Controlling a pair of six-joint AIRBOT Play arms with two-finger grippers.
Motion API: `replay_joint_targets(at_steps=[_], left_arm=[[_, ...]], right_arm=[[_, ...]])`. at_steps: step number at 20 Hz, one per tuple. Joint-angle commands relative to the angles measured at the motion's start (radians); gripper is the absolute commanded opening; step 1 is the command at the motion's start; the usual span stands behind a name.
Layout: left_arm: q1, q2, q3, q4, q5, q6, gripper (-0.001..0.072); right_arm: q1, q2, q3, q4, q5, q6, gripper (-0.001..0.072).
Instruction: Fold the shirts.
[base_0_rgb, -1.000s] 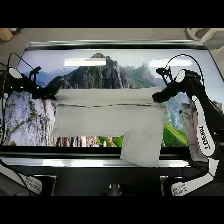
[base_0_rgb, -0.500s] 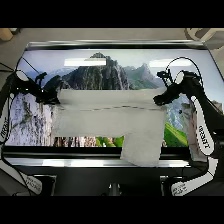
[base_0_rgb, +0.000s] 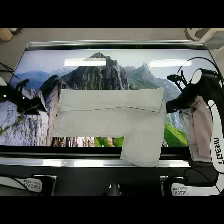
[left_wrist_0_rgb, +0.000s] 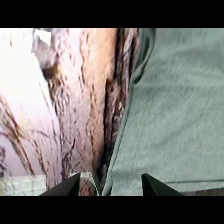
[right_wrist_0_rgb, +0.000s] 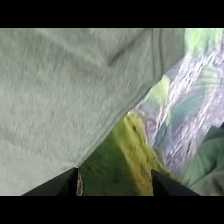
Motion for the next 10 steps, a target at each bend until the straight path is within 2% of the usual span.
replay_joint_targets(at_steps=[1, 2, 4, 10], left_arm=[[0.038, 0.178, -0.350, 0.008, 0.127, 0.043, 0.0472], [0.036, 0.211, -0.431, 0.007, 0.174, 0.048, 0.0473], [0.034, 0.232, -0.515, -0.023, 0.229, 0.058, 0.0519], [-0.016, 0.227, -0.583, -0.083, 0.294, 0.081, 0.0519]], right_arm=[[-0.040, 0.089, -0.161, 0.007, 0.074, -0.057, 0.0484], [-0.040, 0.108, -0.191, 0.012, 0.061, -0.057, 0.0484], [-0.040, 0.126, -0.216, 0.035, 0.049, -0.061, 0.0483], [-0.040, 0.126, -0.216, 0.033, 0.058, -0.068, 0.0484]])
